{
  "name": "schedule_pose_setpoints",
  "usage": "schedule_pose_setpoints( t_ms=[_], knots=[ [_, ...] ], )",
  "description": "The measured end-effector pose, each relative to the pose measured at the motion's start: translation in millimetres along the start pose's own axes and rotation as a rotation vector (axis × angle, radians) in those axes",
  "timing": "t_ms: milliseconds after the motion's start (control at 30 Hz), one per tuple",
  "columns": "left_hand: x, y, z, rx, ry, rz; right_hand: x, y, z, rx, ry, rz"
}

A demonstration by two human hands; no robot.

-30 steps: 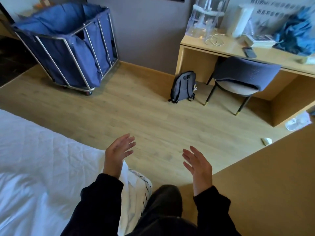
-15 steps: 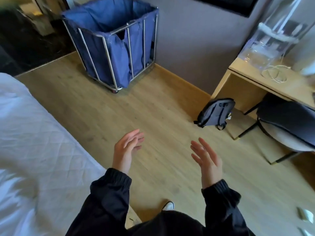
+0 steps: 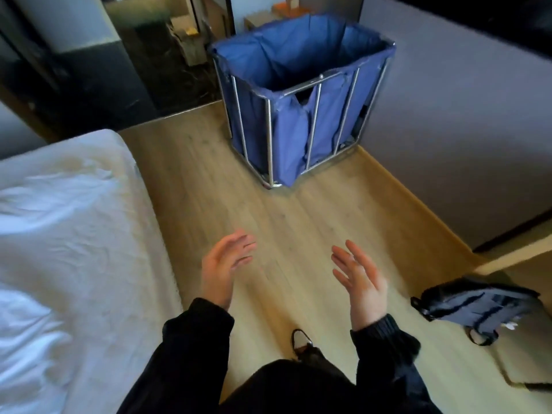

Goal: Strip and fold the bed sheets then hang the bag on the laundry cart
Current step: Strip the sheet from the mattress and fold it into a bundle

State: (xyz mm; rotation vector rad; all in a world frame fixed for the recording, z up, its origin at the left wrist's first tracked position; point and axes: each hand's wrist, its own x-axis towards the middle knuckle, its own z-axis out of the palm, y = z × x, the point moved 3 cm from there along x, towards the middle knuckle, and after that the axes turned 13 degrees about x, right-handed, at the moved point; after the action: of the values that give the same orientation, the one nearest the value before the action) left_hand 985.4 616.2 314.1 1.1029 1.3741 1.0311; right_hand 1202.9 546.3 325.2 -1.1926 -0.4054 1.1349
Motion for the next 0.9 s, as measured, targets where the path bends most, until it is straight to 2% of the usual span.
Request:
schedule_pose_setpoints(
  t_ms=[233,467,700,900],
  knots=[
    [128.8,50.4,-59.6,-0.073,0.336,-0.021,161.0,6.9,154.0,-0.014,-0.257,0.17],
    [246.4,55.6,-141.7,-0.168,0.662,-0.064,268.8,41.5,324.3,-0.155,-0.529,0.263],
    [402.3,94.5,-201.6,-0.22,0.724,-0.067,371.8,47.7,478.4,-0.228,-0.639,0.285],
    [538.9,116.1,-234.9,-0.201,0.722,-0.029,476.6,64.4,581.3,-0.175,-0.621,0.357]
  ],
)
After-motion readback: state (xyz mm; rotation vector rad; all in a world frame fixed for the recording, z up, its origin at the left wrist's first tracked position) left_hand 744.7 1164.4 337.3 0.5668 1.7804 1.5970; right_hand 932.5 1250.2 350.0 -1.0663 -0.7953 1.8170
